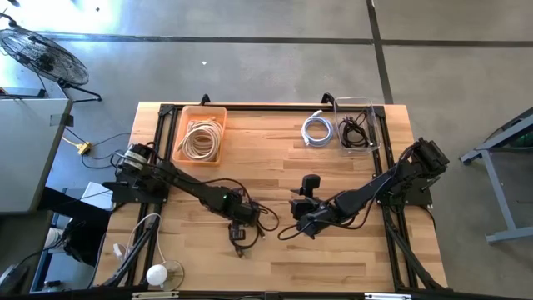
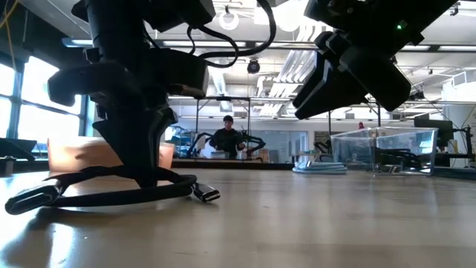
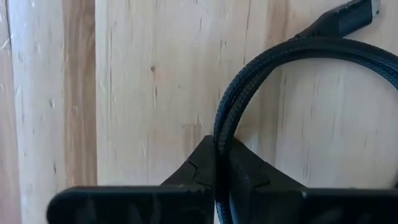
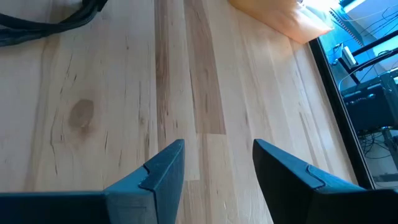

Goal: Sort HDMI cables
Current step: Put the black HDMI cable into the transparent bin

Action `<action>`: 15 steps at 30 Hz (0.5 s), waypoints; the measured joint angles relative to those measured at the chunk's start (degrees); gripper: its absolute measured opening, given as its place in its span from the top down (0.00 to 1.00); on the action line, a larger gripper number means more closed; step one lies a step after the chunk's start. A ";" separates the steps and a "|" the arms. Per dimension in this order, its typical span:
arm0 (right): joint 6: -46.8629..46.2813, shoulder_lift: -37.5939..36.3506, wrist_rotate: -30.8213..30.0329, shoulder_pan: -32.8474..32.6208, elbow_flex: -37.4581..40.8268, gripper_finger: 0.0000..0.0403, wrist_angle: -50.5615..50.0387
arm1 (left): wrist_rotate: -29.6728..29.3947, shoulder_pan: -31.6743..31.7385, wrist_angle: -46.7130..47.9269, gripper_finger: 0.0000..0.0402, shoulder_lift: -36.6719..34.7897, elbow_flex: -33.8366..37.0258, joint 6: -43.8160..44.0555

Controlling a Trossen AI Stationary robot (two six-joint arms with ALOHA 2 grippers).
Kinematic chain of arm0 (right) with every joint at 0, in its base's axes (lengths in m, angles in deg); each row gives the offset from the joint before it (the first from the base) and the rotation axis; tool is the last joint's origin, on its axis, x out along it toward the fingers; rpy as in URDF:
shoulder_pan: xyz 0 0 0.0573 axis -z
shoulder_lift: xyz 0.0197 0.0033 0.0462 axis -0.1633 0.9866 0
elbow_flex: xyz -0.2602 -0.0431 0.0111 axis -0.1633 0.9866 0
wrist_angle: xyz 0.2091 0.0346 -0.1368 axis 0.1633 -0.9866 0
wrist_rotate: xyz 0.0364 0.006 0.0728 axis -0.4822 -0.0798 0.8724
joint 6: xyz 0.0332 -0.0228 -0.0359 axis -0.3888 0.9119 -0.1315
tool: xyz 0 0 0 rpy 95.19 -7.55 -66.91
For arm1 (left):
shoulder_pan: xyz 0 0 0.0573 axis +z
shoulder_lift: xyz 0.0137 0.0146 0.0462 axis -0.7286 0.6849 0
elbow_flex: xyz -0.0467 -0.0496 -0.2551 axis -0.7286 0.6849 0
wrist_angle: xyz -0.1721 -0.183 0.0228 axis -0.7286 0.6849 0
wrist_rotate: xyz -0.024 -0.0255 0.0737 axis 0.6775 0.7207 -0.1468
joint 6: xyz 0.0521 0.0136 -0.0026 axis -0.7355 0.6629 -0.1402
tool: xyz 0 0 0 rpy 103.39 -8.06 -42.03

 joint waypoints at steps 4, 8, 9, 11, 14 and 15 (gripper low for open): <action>1.40 -0.02 0.53 -0.58 0.00 0.55 3.61 | -0.63 0.00 0.45 0.98 -0.07 -0.31 -4.11; 5.03 -0.53 1.46 -1.71 0.00 0.55 7.97 | -2.08 -0.02 3.07 0.98 0.05 -2.64 -7.67; 5.80 -0.77 1.22 -2.00 0.01 0.55 9.17 | -2.39 -0.02 3.60 0.98 0.14 -3.31 -8.67; 7.95 -1.50 0.77 -2.77 0.00 0.55 12.04 | -2.74 -0.02 4.90 0.98 0.36 -4.80 -10.62; 10.99 -3.32 -0.46 -4.41 0.00 0.55 15.52 | -4.05 0.05 5.89 0.98 0.47 -7.45 -13.79; 11.66 -4.14 -0.45 -5.10 0.00 0.55 16.25 | -4.86 0.08 6.54 0.98 0.44 -8.65 -14.68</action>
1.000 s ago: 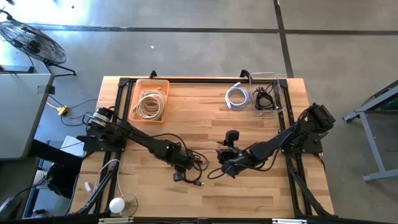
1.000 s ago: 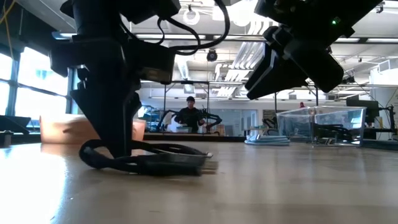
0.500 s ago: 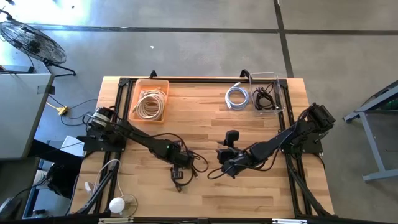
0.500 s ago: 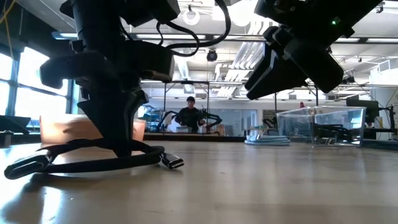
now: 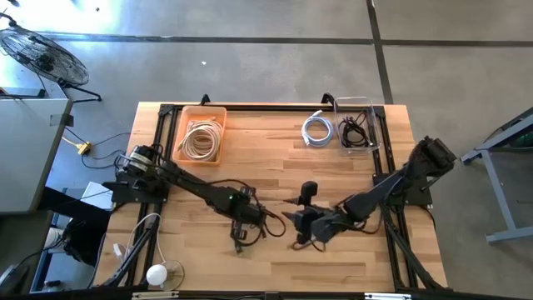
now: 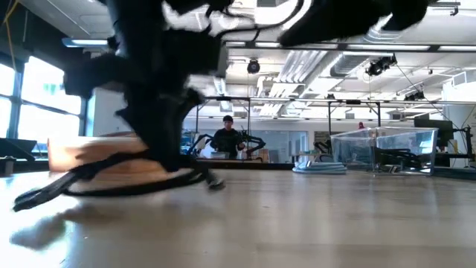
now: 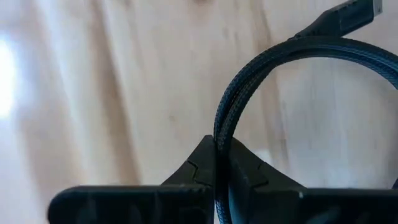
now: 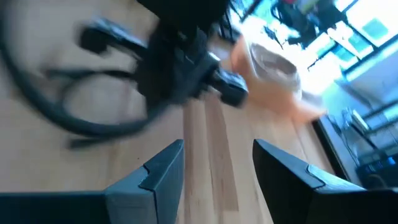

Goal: Sort HDMI cables
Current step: Put the black HDMI cable into the transparent bin

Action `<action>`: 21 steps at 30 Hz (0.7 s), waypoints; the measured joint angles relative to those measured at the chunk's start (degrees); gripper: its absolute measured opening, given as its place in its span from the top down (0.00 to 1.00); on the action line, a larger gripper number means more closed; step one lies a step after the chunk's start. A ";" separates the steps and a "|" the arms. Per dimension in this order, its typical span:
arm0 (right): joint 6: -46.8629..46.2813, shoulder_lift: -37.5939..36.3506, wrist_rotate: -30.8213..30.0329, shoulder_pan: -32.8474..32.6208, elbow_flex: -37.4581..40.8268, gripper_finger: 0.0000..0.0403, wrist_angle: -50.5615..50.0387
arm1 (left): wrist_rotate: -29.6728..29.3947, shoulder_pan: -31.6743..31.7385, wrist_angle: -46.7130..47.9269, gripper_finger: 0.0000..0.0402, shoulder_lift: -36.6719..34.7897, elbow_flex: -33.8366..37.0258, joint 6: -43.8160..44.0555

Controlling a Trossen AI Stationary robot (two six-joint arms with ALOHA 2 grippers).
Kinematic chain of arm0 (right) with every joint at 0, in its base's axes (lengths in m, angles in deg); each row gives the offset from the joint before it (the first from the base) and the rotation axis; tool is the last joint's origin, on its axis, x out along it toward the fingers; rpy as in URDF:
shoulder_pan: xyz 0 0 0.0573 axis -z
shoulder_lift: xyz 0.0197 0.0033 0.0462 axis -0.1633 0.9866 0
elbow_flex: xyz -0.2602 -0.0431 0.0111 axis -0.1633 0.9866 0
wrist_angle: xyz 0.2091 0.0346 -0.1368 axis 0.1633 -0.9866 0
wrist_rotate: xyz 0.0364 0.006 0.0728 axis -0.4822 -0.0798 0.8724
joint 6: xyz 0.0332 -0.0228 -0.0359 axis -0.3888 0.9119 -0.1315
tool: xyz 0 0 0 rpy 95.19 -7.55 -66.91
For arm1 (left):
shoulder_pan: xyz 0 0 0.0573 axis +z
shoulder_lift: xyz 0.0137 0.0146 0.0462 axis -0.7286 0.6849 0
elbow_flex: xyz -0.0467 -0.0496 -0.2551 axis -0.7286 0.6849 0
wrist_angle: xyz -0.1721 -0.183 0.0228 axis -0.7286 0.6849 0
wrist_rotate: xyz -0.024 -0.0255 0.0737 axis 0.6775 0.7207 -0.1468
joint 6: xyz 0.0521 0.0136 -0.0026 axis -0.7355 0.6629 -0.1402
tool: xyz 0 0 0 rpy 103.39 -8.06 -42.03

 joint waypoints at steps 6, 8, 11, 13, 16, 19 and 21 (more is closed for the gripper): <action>-4.36 -5.72 -9.29 -4.26 0.02 0.55 0.51 | -11.50 -0.24 13.03 0.98 -0.13 -9.20 -2.36; -8.24 -7.70 -14.62 -5.96 0.02 0.55 -0.79 | -18.10 -1.03 19.29 0.98 -0.14 -13.08 -2.37; -12.66 -9.95 -17.79 -7.93 0.01 0.55 -3.09 | -29.61 -2.83 26.52 0.98 -0.17 -19.07 -3.45; -14.18 -10.49 -18.37 -8.76 0.01 0.55 -4.18 | -37.14 -4.60 29.16 0.98 -0.30 -22.47 -4.48; -15.74 -10.50 -18.01 -8.91 0.52 0.55 -4.37 | -47.59 -7.60 29.75 0.98 -0.30 -26.74 -8.04; -15.59 -10.50 -17.86 -8.16 2.87 0.55 -1.16 | -56.50 -10.40 27.54 0.98 -0.35 -29.44 -12.76; -13.09 -10.49 -17.71 -7.60 4.36 0.55 2.33 | -60.32 -11.76 24.87 0.98 -0.37 -29.72 -15.67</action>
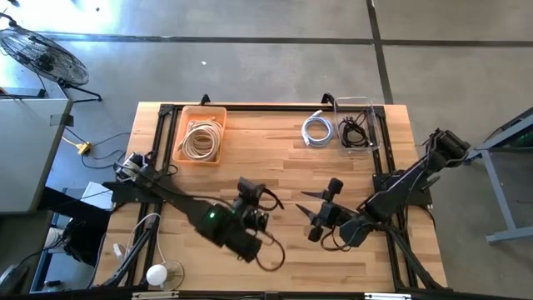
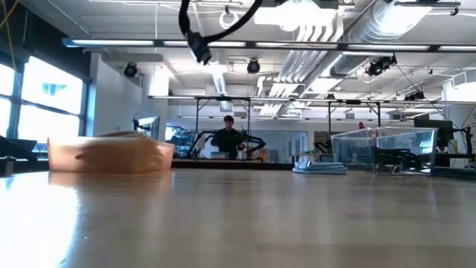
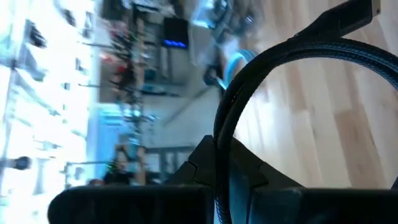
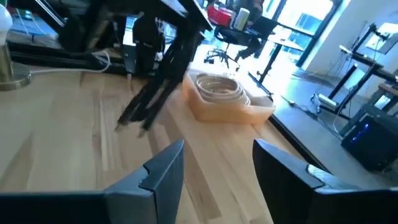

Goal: Sort HDMI cables
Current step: Put the black HDMI cable into the transparent bin

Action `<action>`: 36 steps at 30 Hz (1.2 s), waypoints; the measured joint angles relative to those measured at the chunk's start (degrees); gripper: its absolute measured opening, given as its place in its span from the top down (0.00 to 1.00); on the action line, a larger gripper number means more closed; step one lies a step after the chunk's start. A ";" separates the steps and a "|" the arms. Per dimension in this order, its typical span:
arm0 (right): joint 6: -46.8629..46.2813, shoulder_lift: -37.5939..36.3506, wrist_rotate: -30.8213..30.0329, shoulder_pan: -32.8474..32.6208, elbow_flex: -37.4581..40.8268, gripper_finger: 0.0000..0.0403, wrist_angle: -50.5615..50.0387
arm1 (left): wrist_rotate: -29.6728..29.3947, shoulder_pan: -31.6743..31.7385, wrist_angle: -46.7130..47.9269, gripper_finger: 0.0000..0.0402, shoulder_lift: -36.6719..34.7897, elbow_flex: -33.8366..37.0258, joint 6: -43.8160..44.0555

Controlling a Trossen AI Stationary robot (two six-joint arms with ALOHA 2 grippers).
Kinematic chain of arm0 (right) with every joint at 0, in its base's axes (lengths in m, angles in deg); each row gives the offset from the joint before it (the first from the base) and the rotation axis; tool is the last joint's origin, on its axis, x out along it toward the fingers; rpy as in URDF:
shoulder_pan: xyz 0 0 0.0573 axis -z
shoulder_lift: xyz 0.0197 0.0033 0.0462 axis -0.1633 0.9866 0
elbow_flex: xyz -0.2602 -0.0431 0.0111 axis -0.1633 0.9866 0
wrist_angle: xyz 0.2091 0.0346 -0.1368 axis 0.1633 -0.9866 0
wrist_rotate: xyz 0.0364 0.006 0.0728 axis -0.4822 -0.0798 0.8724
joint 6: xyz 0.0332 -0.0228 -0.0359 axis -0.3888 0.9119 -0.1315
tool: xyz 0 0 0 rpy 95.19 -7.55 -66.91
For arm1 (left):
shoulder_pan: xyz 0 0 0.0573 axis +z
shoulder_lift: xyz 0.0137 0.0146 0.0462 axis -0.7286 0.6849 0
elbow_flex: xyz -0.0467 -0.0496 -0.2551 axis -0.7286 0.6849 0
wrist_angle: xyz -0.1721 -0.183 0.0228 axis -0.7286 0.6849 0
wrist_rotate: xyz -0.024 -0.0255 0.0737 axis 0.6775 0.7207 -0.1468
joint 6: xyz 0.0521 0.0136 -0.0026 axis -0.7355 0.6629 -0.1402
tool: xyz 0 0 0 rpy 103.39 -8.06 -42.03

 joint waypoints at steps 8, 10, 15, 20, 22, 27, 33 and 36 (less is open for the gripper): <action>11.47 -0.02 12.54 0.74 4.42 0.55 17.47 | -8.64 -1.82 -3.00 0.98 3.08 -0.05 -4.69; 13.20 -0.02 15.72 1.01 5.68 0.55 21.21 | -10.29 -1.80 -3.49 0.98 4.28 -0.05 -5.96; 15.60 -0.02 18.84 2.26 8.51 0.55 27.74 | -12.03 -1.43 -4.49 0.98 7.01 -0.03 -9.87; 15.57 -0.02 20.55 4.19 8.95 0.55 25.83 | -12.82 -1.05 -5.51 0.98 8.05 -0.03 -10.67; 15.47 0.01 22.91 4.91 8.95 0.55 25.17 | -13.04 -1.04 -6.29 0.98 8.07 -0.03 -11.20; 14.11 0.01 26.14 6.22 8.95 0.55 24.96 | -13.11 -1.08 -10.78 0.98 8.07 -0.03 -15.03; 13.95 0.01 26.11 6.75 8.95 0.55 24.29 | -11.73 -0.70 -16.77 0.98 8.07 -0.03 -19.32; 13.95 0.01 26.11 6.72 8.95 0.55 24.07 | -10.83 -0.55 -18.69 0.98 8.07 -0.03 -20.93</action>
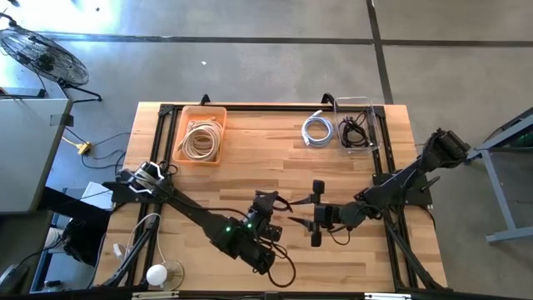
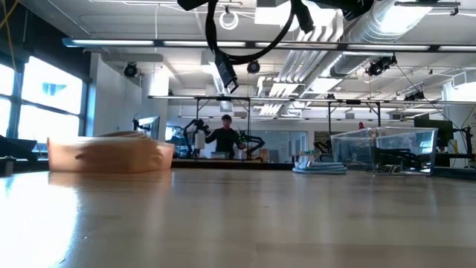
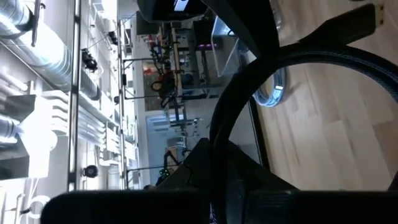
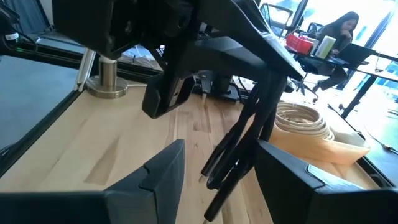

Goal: Sort HDMI cables
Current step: Put the black HDMI cable into the transparent bin

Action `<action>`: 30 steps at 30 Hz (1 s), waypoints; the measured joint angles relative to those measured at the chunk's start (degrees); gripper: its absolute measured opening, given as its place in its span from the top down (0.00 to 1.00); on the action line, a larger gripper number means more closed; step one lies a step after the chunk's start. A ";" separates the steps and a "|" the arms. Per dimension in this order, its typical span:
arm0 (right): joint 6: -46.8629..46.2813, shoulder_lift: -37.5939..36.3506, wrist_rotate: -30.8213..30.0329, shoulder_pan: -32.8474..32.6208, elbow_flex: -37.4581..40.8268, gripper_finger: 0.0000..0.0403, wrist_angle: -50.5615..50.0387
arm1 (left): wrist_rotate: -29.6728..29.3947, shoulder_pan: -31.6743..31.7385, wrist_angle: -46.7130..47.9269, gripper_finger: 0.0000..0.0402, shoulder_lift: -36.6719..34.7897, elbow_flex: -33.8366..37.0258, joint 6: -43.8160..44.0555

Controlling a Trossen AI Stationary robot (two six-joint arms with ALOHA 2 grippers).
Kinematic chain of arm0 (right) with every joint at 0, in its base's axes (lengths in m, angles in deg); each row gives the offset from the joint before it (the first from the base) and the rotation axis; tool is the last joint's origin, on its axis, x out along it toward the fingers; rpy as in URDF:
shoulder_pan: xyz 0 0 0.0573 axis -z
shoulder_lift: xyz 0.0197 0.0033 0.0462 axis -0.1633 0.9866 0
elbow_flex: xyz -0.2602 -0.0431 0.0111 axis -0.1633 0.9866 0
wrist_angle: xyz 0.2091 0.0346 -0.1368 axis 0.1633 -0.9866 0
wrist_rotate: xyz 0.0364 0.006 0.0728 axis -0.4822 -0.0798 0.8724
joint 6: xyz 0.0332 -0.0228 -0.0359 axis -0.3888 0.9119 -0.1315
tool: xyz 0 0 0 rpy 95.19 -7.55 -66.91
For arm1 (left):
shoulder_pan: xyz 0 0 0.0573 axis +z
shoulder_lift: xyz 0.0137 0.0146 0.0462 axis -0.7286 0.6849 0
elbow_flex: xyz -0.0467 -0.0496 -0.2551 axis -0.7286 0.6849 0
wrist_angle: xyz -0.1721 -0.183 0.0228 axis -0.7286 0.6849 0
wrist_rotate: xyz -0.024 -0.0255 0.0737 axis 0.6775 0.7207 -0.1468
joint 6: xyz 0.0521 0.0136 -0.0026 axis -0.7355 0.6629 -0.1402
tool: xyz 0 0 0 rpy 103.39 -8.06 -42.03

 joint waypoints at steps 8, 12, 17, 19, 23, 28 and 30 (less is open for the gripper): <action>0.26 0.00 0.01 -0.02 0.00 0.55 -0.63 | 1.24 0.28 -2.58 0.98 0.00 0.04 -1.73; 0.25 0.00 -0.52 0.12 0.06 0.55 -1.12 | 2.58 0.68 -3.54 0.98 0.00 0.04 -1.73; -0.26 0.00 -0.24 0.84 0.07 0.55 -2.20 | 3.07 1.03 -5.10 0.99 0.51 0.04 -2.15; -0.80 0.06 -0.02 1.05 0.11 0.55 -2.64 | 3.52 1.03 -5.40 0.99 0.71 0.09 -3.08; -1.12 0.07 -0.20 1.18 0.11 0.55 -3.06 | 4.72 1.70 -6.01 0.98 1.46 0.09 -3.00; -1.64 0.07 -0.32 1.53 0.11 0.57 -3.57 | 7.08 2.14 -7.15 0.99 1.46 0.09 -3.02; -1.66 0.07 -0.23 1.80 0.11 0.60 -4.11 | 7.41 2.14 -7.23 0.99 1.50 0.09 -3.02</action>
